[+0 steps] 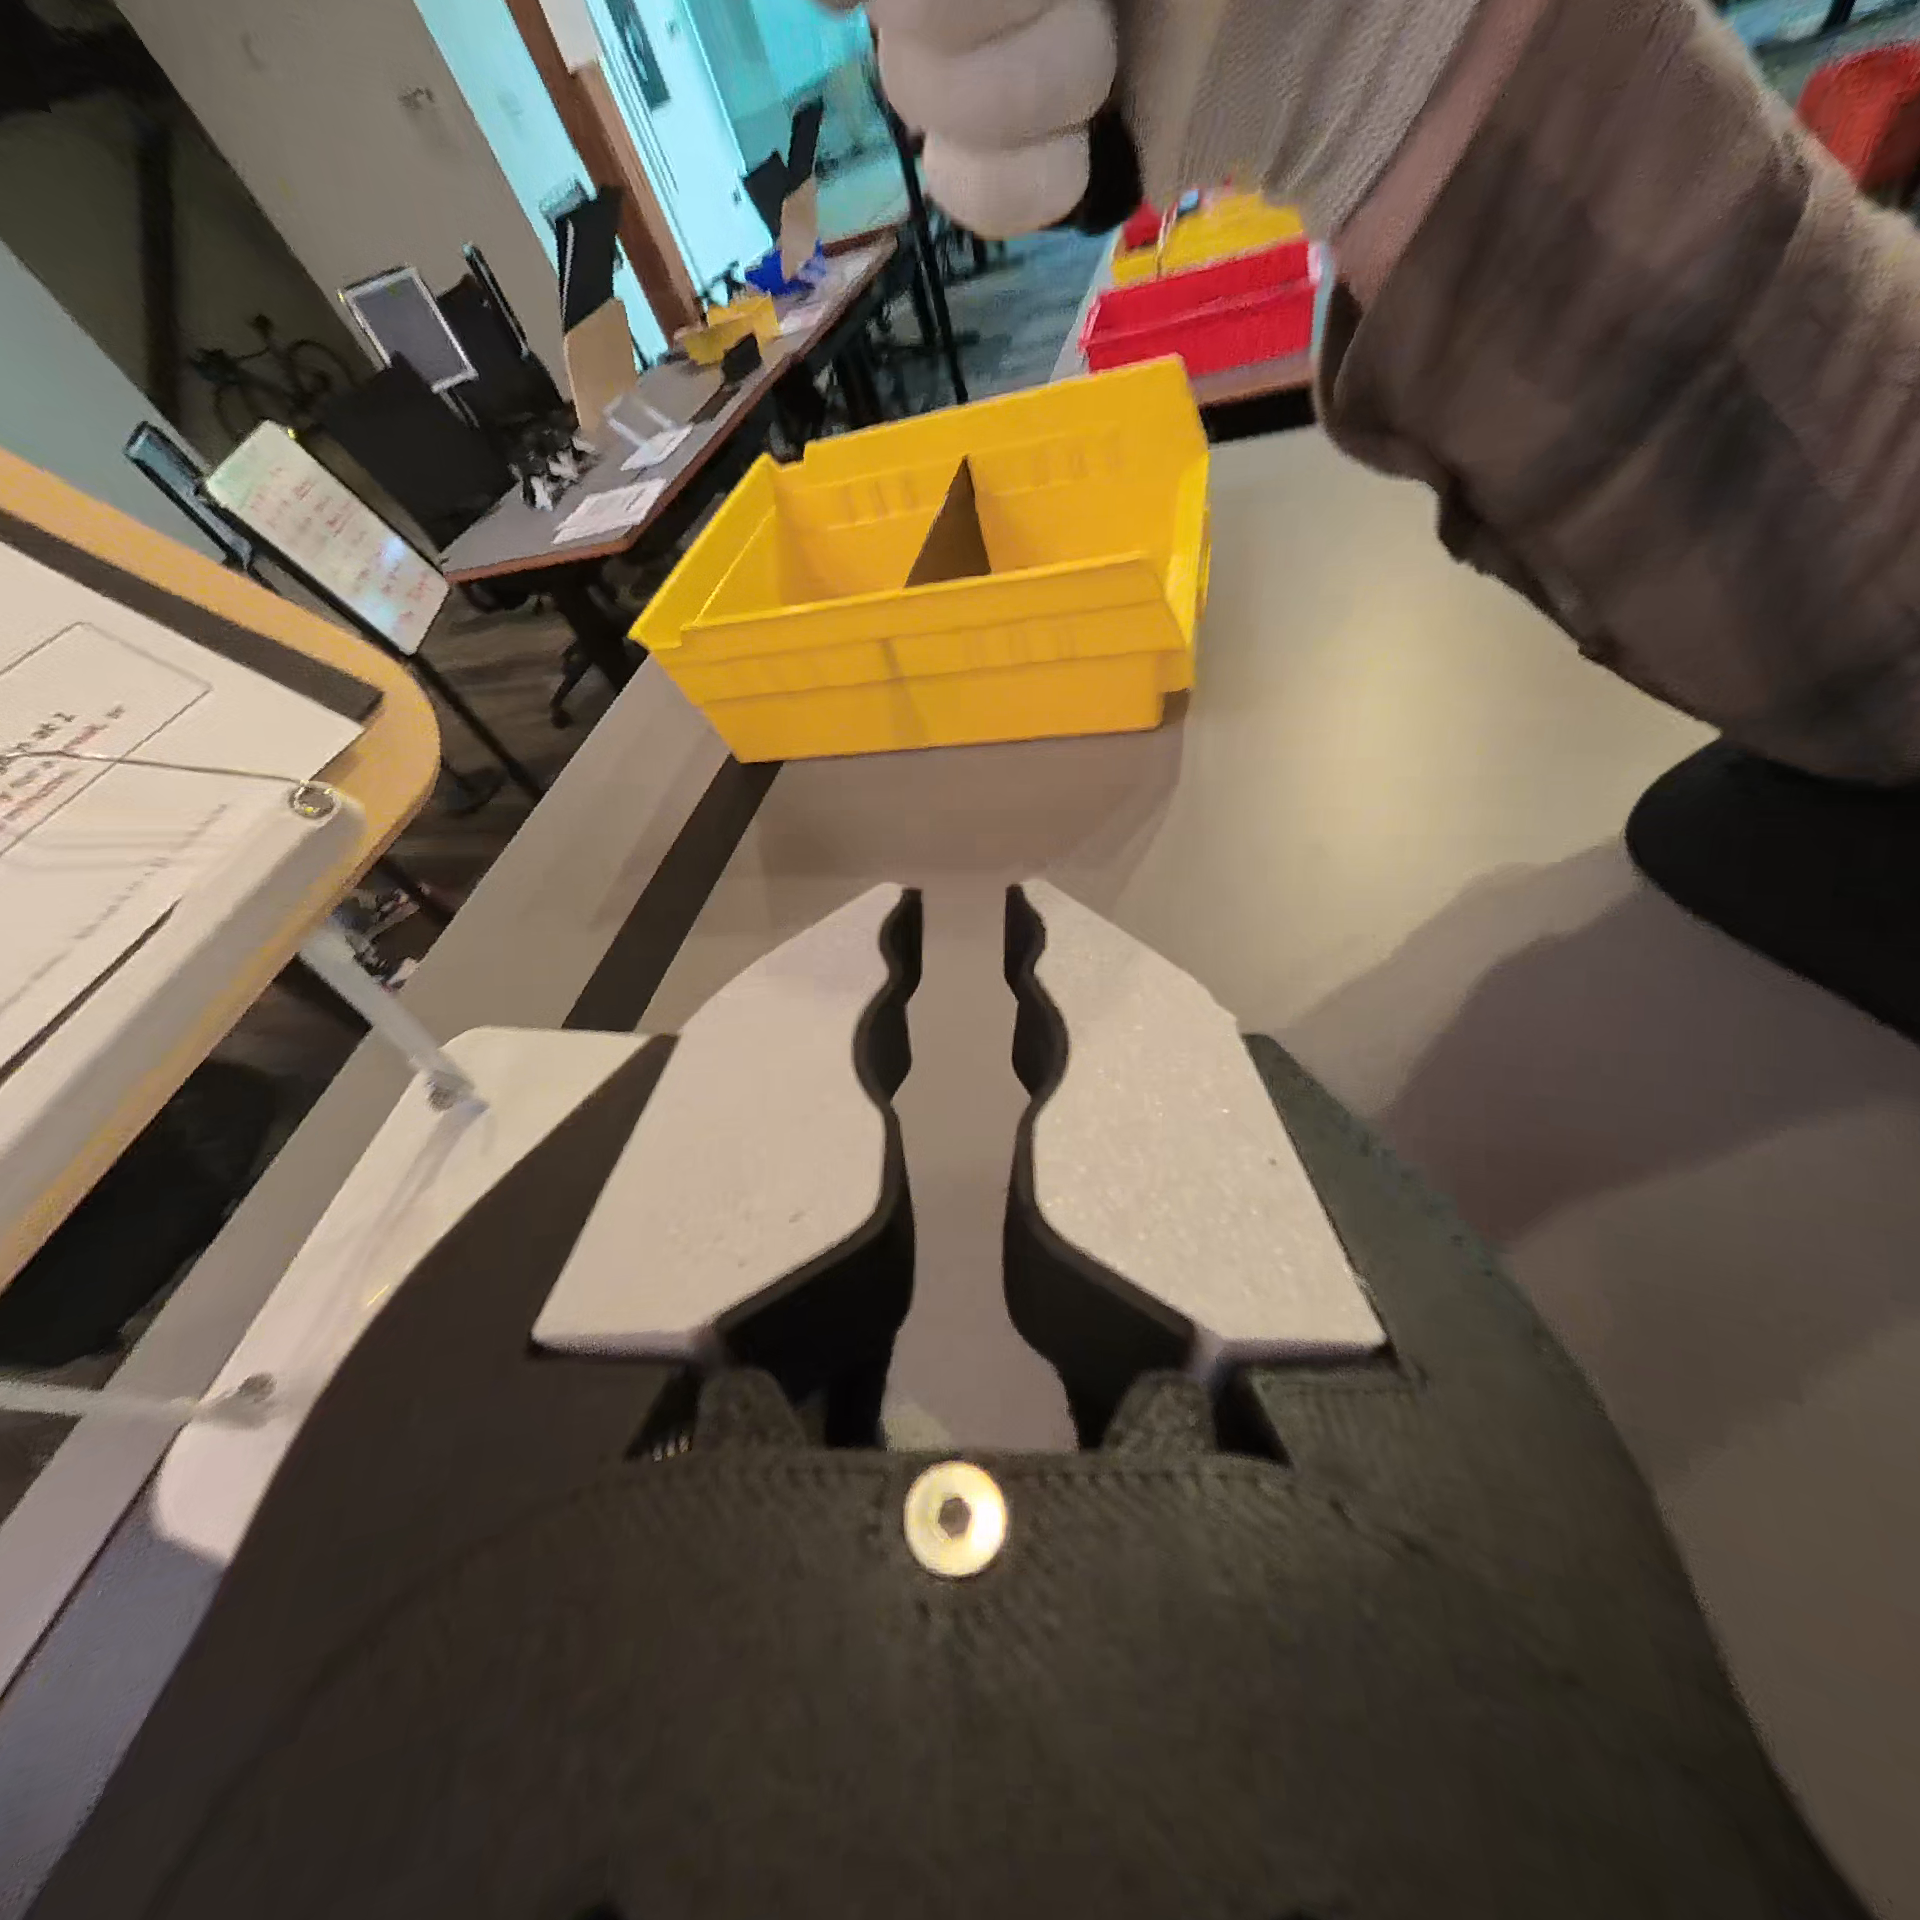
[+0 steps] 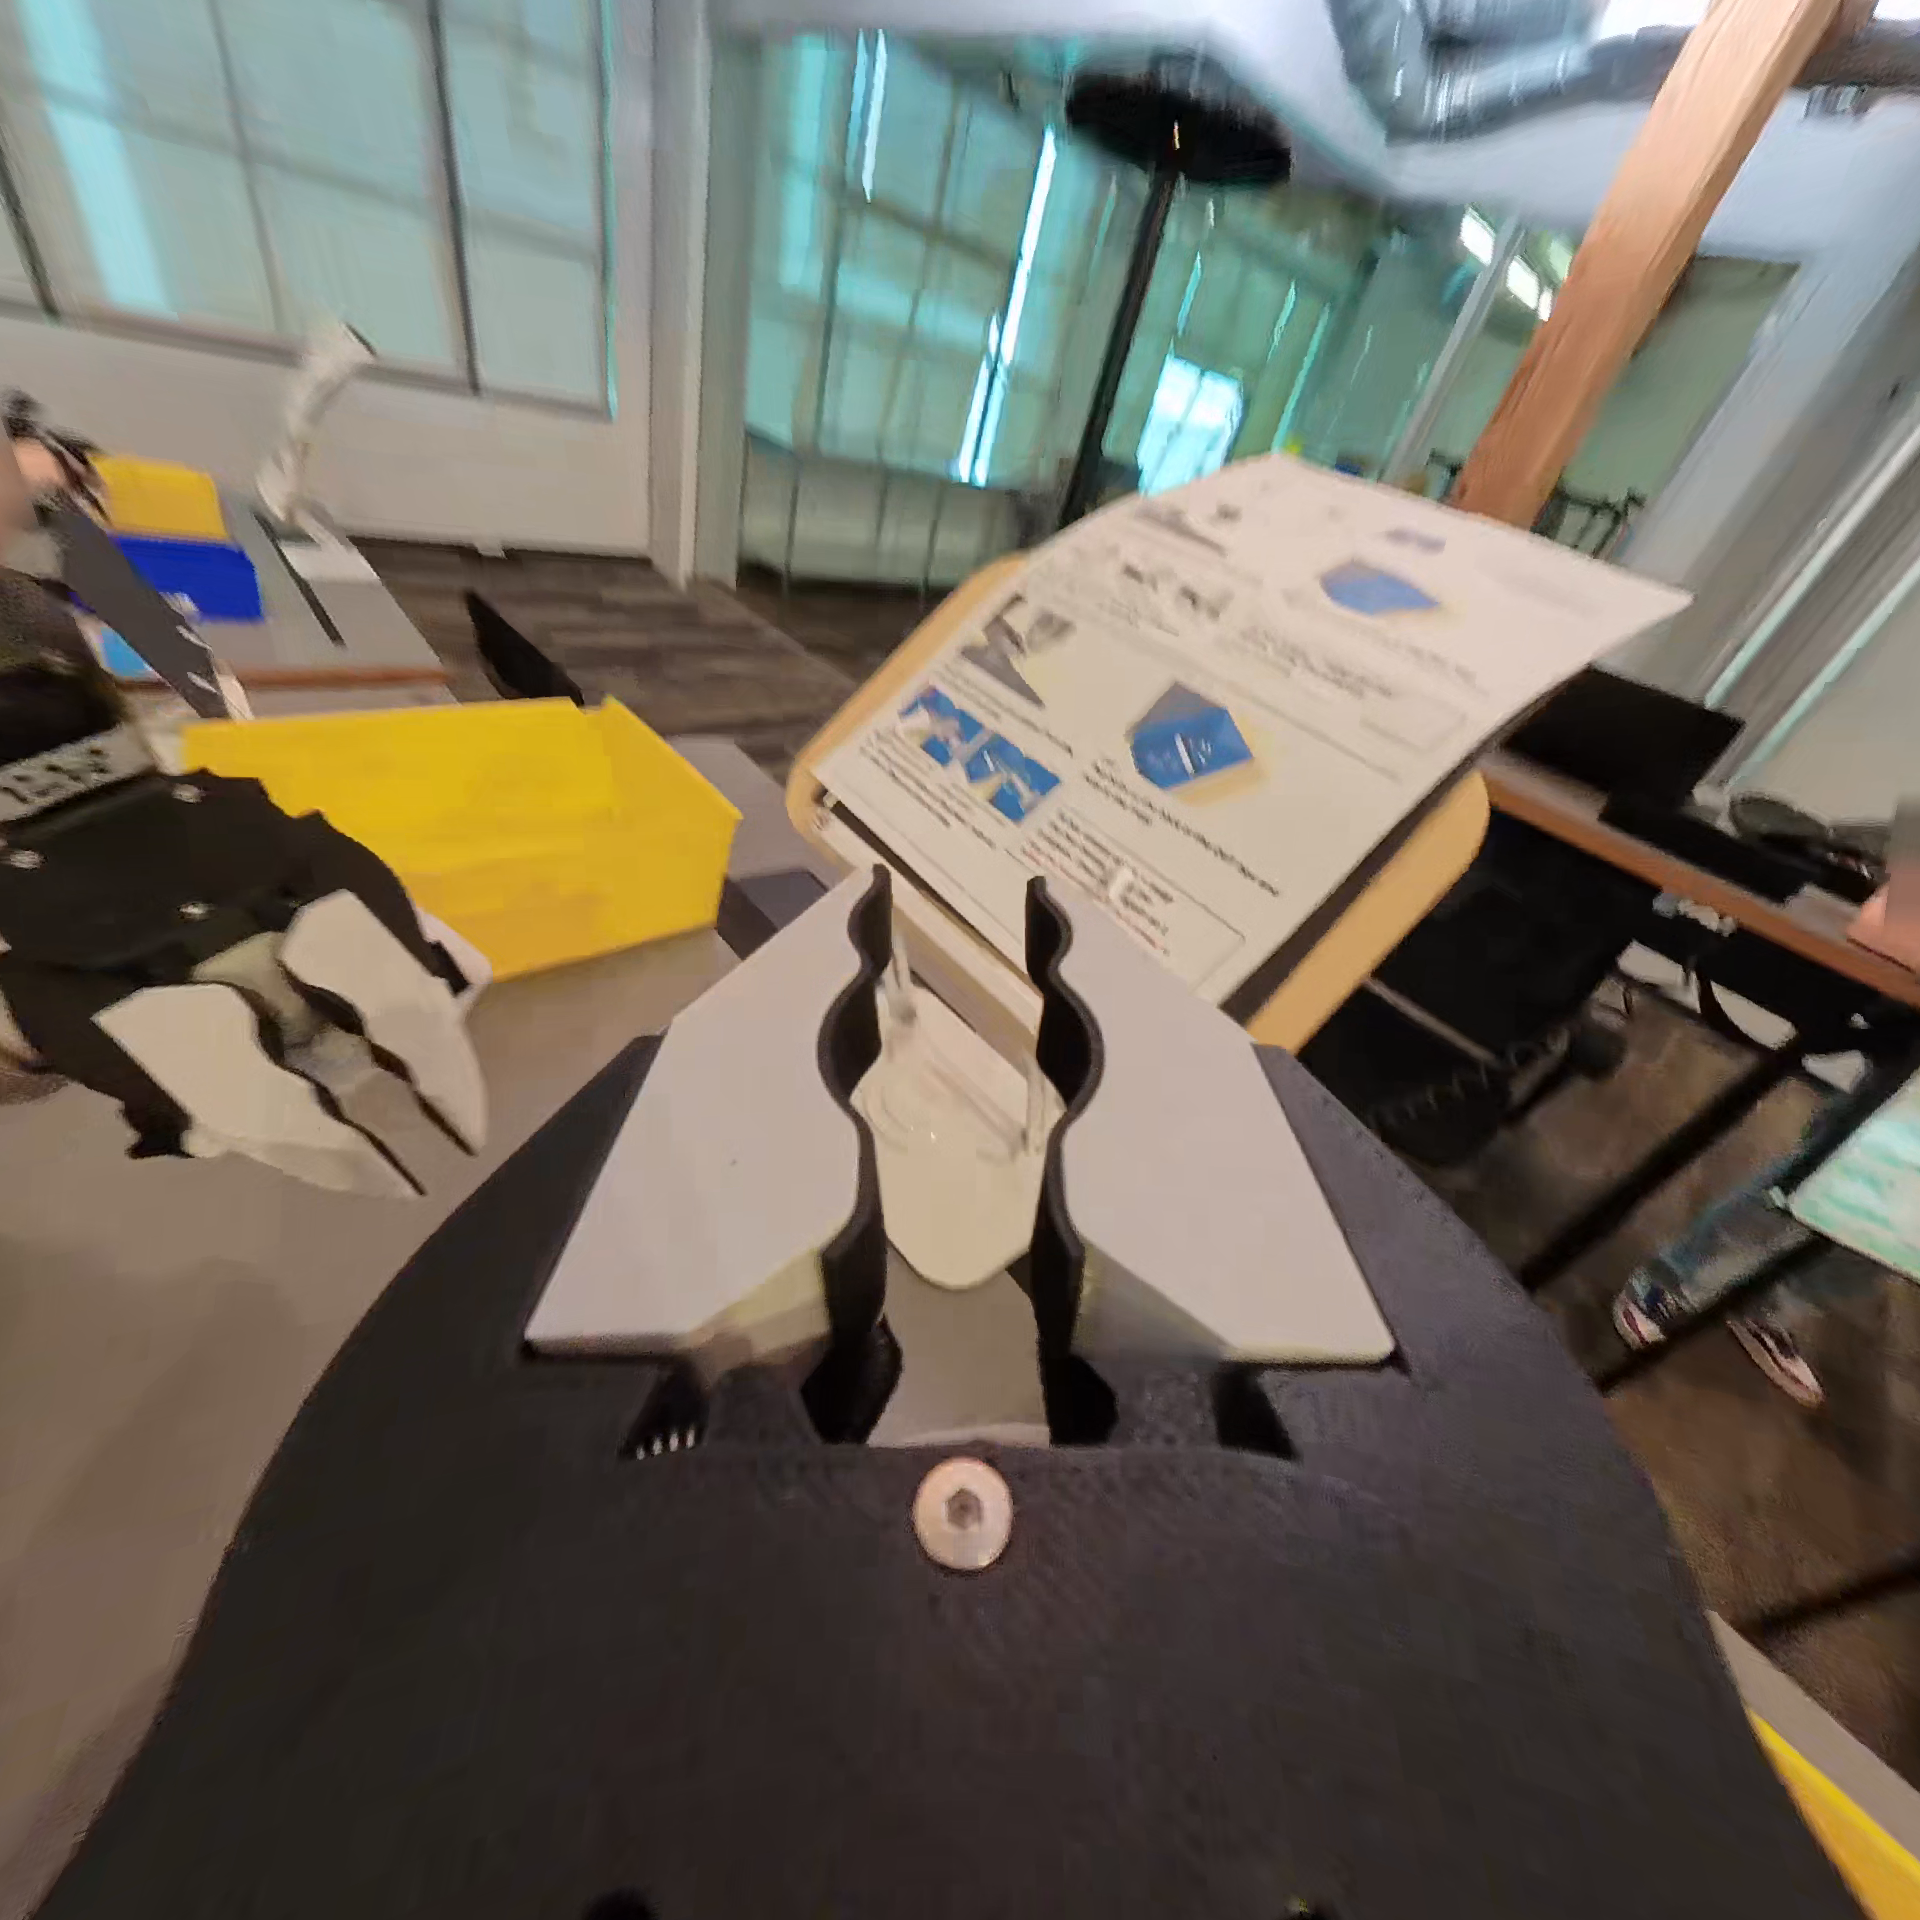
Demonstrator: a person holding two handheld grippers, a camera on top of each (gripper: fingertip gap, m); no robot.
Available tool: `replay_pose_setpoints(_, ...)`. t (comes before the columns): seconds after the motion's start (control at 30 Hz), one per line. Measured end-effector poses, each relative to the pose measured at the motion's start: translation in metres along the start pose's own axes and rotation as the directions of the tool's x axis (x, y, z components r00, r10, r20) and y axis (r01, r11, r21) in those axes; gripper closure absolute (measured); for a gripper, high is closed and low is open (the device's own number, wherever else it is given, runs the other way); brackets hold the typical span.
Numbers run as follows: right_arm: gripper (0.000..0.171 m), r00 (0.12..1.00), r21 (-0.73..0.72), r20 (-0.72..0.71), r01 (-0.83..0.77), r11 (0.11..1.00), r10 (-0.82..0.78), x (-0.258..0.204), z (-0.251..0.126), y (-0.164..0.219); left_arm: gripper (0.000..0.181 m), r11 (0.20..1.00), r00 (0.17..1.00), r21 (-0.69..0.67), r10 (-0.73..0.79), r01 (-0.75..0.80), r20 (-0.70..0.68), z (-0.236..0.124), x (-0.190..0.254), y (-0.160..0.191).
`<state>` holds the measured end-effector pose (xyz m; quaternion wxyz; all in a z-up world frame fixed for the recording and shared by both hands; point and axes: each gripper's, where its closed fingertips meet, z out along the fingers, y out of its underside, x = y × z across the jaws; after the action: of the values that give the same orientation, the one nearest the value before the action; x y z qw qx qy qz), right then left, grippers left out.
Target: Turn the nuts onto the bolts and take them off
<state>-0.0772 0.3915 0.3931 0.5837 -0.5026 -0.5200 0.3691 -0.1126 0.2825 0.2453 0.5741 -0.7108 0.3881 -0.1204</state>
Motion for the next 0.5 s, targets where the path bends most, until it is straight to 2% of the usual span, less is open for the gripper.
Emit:
replay_pose_setpoints(0.07, 0.148, 1.000, 0.033, 0.027, 0.013, 0.999, -0.014, -0.008, -0.003, -0.008, 0.163, 0.999, 0.999, -0.021, 0.027, -0.026, 0.034, -0.011, -0.006, -0.003)
replay_pose_setpoints(0.13, 0.147, 0.999, 0.020, -0.022, 0.046, 0.999, -0.046, -0.002, -0.007, -0.007, 0.160, 0.998, 0.996, -0.050, 0.043, -0.039, 0.077, -0.024, -0.016, -0.006)
replay_pose_setpoints(0.3, 0.148, 0.997, 0.027, 0.000, 0.077, 0.997, -0.077, -0.006, -0.009, -0.007, 0.160, 0.986, 0.944, -0.159, 0.104, -0.056, 0.313, -0.089, -0.068, -0.001)
replay_pose_setpoints(0.4, 0.147, 0.992, -0.003, -0.010, 0.128, 0.992, -0.128, -0.006, -0.008, -0.003, 0.160, 0.959, 0.871, -0.281, 0.159, -0.026, 0.464, -0.135, -0.101, 0.016)
replay_pose_setpoints(0.5, 0.147, 0.990, -0.032, -0.018, 0.139, 0.990, -0.140, -0.003, -0.005, 0.004, 0.159, 0.907, 0.808, -0.412, 0.176, 0.089, 0.562, -0.172, -0.125, 0.049)
